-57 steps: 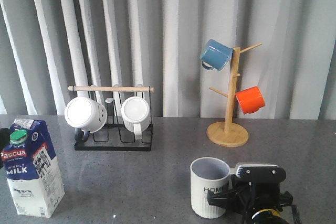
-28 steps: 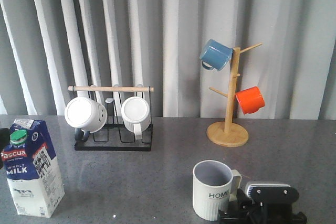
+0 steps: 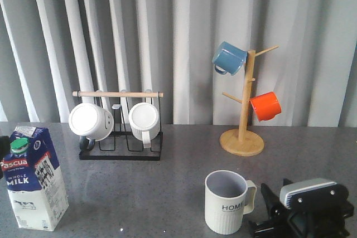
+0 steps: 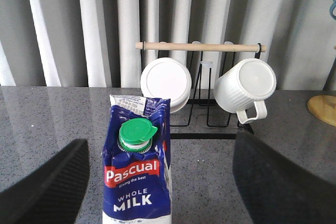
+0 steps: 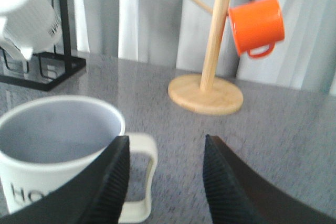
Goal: Place milk next to cup
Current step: 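Open the right gripper and withdraw it from the mug, then lower the left gripper onto the top of the milk carton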
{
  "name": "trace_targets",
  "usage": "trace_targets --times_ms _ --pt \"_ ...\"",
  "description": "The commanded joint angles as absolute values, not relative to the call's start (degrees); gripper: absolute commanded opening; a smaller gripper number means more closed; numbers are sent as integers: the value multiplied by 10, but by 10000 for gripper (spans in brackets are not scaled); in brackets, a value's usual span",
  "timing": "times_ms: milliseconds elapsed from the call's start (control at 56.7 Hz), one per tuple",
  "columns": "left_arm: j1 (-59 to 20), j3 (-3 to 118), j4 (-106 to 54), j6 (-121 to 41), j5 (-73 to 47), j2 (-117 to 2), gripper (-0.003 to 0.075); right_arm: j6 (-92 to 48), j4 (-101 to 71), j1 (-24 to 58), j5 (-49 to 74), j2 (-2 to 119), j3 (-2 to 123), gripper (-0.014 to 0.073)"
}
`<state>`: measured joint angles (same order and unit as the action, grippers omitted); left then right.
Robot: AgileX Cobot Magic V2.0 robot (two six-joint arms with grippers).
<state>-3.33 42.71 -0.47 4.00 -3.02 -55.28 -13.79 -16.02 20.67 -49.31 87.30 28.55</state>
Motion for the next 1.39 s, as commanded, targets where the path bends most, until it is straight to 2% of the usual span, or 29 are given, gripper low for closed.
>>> trace_targets --times_ms 0,159,318,441,547,653,1377 --pt "-36 449 -9 45 13 -547 533 -147 -109 175 -435 796 321 342" --pt "-36 449 -9 45 13 -547 533 -127 -46 131 -289 697 393 342" --pt "-36 449 -9 45 13 -547 533 -36 18 116 -183 622 458 338" --pt "-36 449 -9 45 13 -547 533 -25 35 117 -129 573 475 297" --pt "-36 449 -9 45 13 -547 533 -38 34 117 -112 531 475 171" --pt "-36 449 -9 45 13 -547 533 -68 34 117 -86 494 475 -16" --pt "-36 449 -9 45 33 -547 533 -69 20 117 -64 480 473 -8"
